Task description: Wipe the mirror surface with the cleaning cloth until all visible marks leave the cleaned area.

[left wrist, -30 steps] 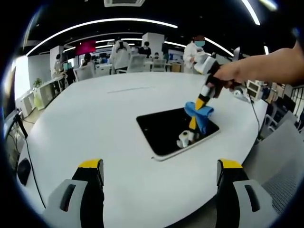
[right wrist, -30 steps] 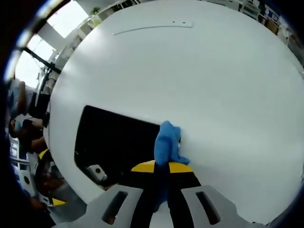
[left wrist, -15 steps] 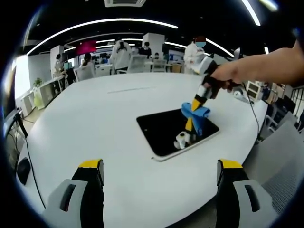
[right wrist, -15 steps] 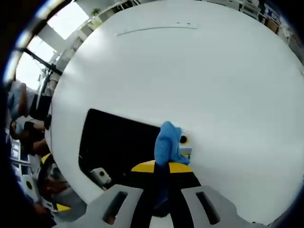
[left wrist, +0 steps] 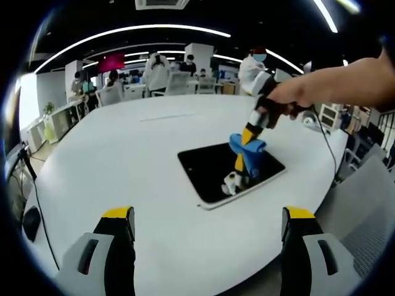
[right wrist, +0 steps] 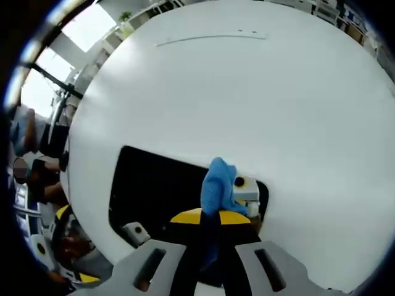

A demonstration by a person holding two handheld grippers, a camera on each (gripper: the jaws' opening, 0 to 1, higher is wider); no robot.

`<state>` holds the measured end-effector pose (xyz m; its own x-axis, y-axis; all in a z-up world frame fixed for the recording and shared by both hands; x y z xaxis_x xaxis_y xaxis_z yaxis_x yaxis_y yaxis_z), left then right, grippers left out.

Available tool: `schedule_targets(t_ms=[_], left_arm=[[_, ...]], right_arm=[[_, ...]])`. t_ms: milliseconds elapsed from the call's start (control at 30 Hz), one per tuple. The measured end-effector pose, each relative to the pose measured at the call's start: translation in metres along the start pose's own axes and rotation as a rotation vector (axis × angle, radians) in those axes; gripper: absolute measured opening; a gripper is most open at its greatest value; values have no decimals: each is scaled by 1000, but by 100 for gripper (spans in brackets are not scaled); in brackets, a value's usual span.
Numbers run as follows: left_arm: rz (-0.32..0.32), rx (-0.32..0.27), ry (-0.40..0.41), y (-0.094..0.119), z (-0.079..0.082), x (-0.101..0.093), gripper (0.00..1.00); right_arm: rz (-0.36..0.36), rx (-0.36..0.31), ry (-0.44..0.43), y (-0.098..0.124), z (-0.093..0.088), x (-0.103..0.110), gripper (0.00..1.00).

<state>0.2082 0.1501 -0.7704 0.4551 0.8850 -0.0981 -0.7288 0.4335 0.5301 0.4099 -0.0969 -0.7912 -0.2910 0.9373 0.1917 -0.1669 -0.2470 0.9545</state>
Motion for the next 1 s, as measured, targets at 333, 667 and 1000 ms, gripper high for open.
schedule_targets(t_ms=[333, 667, 1000], left_arm=[[-1, -1, 2, 1, 0, 1, 100], [-3, -1, -10, 0, 0, 1, 100], [-7, -5, -12, 0, 0, 0, 100]], right_arm=[[2, 3, 17, -4, 5, 15, 3], [14, -5, 38, -8, 12, 34, 3], [25, 0, 61, -14, 20, 59, 3]])
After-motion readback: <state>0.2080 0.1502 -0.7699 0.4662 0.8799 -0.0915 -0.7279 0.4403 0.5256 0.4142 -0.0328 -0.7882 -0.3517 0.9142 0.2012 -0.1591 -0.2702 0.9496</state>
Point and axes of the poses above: the point that each gripper's makers call its tool centre point, and the gripper's own axes: y roughly backward along the fingers, x roughly to its left, z roughly out of its top, the point moved 8 cm from there along y, roughly backward along the fingers, and after that the axes turned 2 degrees about -z, right-handed, at the moved point
